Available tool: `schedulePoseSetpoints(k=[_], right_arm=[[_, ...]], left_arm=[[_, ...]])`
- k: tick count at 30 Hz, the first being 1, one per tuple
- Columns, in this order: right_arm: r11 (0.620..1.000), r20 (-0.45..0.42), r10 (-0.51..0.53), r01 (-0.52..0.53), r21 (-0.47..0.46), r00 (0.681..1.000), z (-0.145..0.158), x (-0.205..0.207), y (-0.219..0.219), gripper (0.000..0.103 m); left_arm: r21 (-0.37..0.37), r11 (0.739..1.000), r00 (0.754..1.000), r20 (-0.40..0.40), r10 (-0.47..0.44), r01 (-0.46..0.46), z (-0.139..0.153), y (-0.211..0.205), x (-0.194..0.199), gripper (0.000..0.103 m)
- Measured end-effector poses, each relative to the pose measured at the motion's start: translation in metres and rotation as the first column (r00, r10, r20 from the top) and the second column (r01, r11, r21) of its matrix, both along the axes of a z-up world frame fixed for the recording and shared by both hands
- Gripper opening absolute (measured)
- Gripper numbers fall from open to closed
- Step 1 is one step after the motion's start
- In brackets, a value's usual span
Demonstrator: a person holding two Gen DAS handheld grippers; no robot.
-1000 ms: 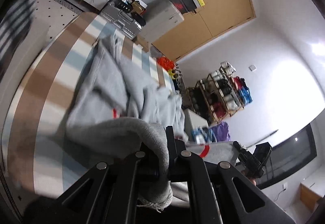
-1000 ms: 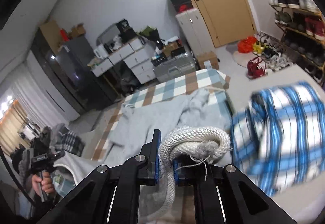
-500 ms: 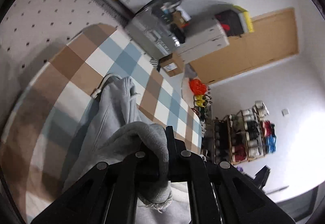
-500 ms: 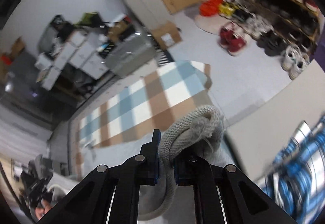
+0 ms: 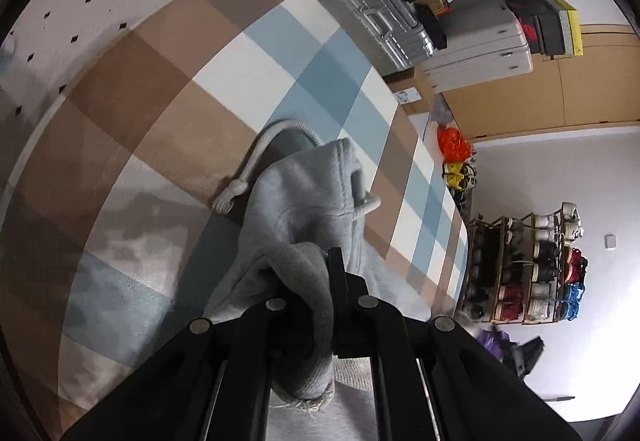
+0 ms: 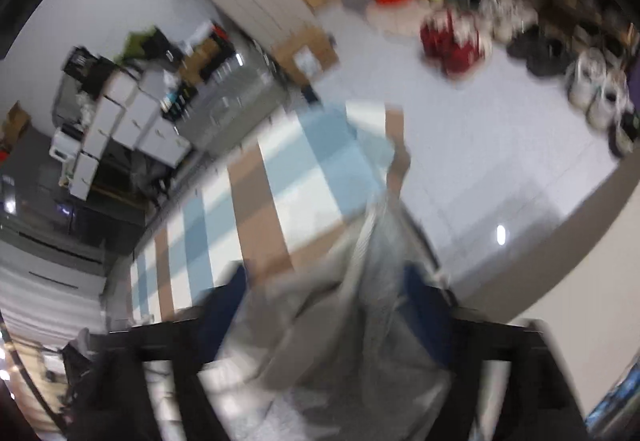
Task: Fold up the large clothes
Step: 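Lay the held hem over the hoodie body and open both tools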
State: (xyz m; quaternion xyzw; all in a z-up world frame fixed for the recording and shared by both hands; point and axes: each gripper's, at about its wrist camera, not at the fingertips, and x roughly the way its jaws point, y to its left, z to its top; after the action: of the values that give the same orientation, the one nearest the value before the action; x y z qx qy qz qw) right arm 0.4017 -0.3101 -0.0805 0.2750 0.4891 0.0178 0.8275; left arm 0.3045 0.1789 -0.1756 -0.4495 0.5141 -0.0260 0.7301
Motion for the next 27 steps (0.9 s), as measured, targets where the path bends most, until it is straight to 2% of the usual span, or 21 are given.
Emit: schedulePoseSetpoints(k=[2, 3, 4, 7, 9, 10, 12, 16, 21, 23, 26, 27], right_arm=[[1.0, 0.1, -0.015, 0.013, 0.026, 0.995, 0.024, -0.017, -0.008, 0.093], [1.0, 0.137, 0.011, -0.015, 0.026, 0.991, 0.036, -0.024, -0.008, 0.094], [0.999, 0.171, 0.038, -0.037, -0.008, 0.984, 0.05, -0.036, -0.005, 0.094], [0.987, 0.233, 0.157, -0.142, -0.078, 0.96, 0.079, -0.069, 0.017, 0.1], [0.97, 0.245, 0.236, -0.214, -0.111, 0.941, 0.087, -0.096, 0.038, 0.101], [0.96, 0.244, 0.273, -0.248, -0.131, 0.93, 0.09, -0.111, 0.05, 0.101], [0.93, 0.237, 0.359, -0.324, -0.174, 0.903, 0.087, -0.141, 0.076, 0.102], [0.853, 0.176, 0.495, -0.436, -0.287, 0.851, 0.065, -0.187, 0.127, 0.102], [0.764, 0.138, 0.597, -0.507, -0.398, 0.791, 0.05, -0.202, 0.19, 0.101], [0.725, 0.086, 0.609, -0.509, -0.465, 0.789, 0.038, -0.195, 0.218, 0.101], [0.635, -0.073, 0.6, -0.53, -0.561, 0.797, -0.001, -0.178, 0.246, 0.101], [0.625, -0.129, 0.581, -0.542, -0.562, 0.803, -0.017, -0.171, 0.248, 0.1]], left_arm=[[0.064, 0.998, 1.0, 0.006, -0.002, 0.002, 0.011, 0.0, -0.007, 0.032], [0.095, 0.995, 1.0, 0.029, 0.01, -0.013, 0.021, 0.001, -0.011, 0.067], [0.119, 0.992, 0.997, 0.064, 0.034, -0.041, 0.034, 0.002, -0.02, 0.084], [0.164, 0.985, 0.99, 0.139, 0.029, -0.052, 0.064, 0.003, -0.045, 0.084], [0.186, 0.982, 0.989, 0.147, 0.001, -0.028, 0.074, -0.001, -0.06, 0.084], [0.221, 0.975, 0.99, 0.137, -0.029, -0.002, 0.079, -0.009, -0.074, 0.084], [0.267, 0.962, 0.99, 0.113, -0.083, 0.05, 0.081, -0.021, -0.096, 0.084], [0.291, 0.946, 0.977, 0.109, -0.183, 0.144, 0.073, -0.045, -0.134, 0.084], [0.329, 0.905, 0.946, 0.082, -0.313, 0.271, 0.058, -0.091, -0.145, 0.084], [0.345, 0.889, 0.939, 0.05, -0.339, 0.302, 0.05, -0.102, -0.131, 0.084], [0.392, 0.87, 0.949, -0.034, -0.312, 0.3, 0.024, -0.108, -0.118, 0.084], [0.401, 0.868, 0.953, -0.053, -0.297, 0.293, 0.018, -0.108, -0.118, 0.084]])
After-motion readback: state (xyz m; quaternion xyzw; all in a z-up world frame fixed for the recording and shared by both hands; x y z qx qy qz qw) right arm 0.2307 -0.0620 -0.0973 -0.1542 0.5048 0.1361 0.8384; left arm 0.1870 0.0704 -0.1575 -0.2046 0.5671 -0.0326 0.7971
